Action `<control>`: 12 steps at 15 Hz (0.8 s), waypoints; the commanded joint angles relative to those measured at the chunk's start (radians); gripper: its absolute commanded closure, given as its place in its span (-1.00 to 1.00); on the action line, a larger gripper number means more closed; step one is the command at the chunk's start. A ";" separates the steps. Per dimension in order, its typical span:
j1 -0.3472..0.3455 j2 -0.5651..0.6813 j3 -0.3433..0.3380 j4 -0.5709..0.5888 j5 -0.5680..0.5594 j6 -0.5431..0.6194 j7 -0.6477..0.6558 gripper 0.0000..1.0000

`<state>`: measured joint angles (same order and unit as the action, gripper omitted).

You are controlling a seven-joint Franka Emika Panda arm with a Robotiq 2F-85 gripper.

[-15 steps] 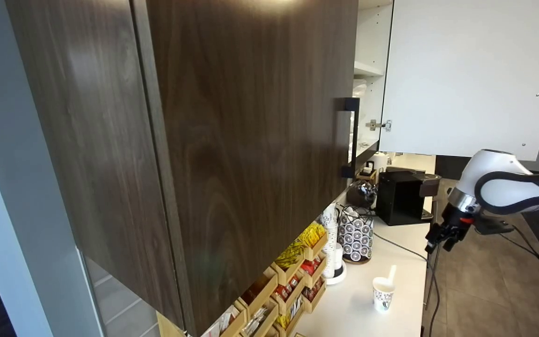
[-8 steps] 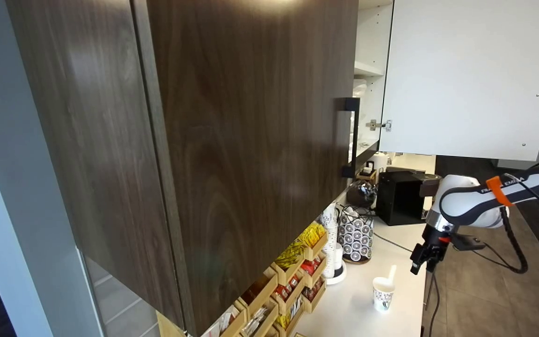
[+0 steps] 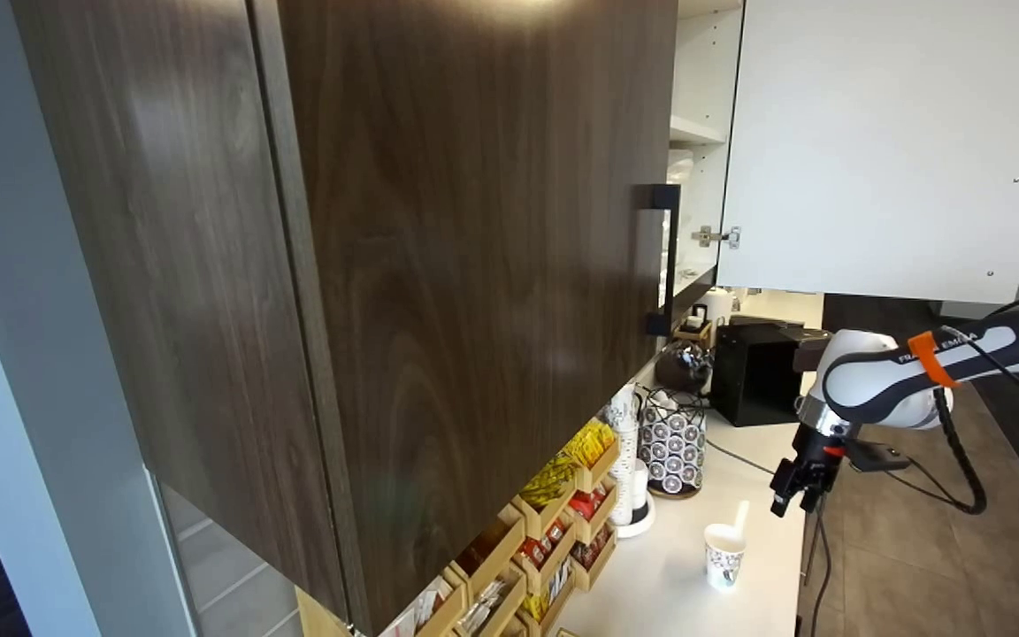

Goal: Pick up the paper cup and put it on the bottom shelf in the top open cabinet

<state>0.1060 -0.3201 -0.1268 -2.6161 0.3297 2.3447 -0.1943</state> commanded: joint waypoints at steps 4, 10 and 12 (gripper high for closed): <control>-0.103 0.176 -0.034 0.123 -0.017 0.014 -0.013 -1.00; -0.136 0.438 -0.007 0.308 -0.026 -0.002 -0.034 -1.00; -0.149 0.507 0.008 0.354 -0.040 0.004 -0.037 -1.00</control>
<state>-0.0112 0.0622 -0.1496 -2.3588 0.3179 2.3683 -0.2245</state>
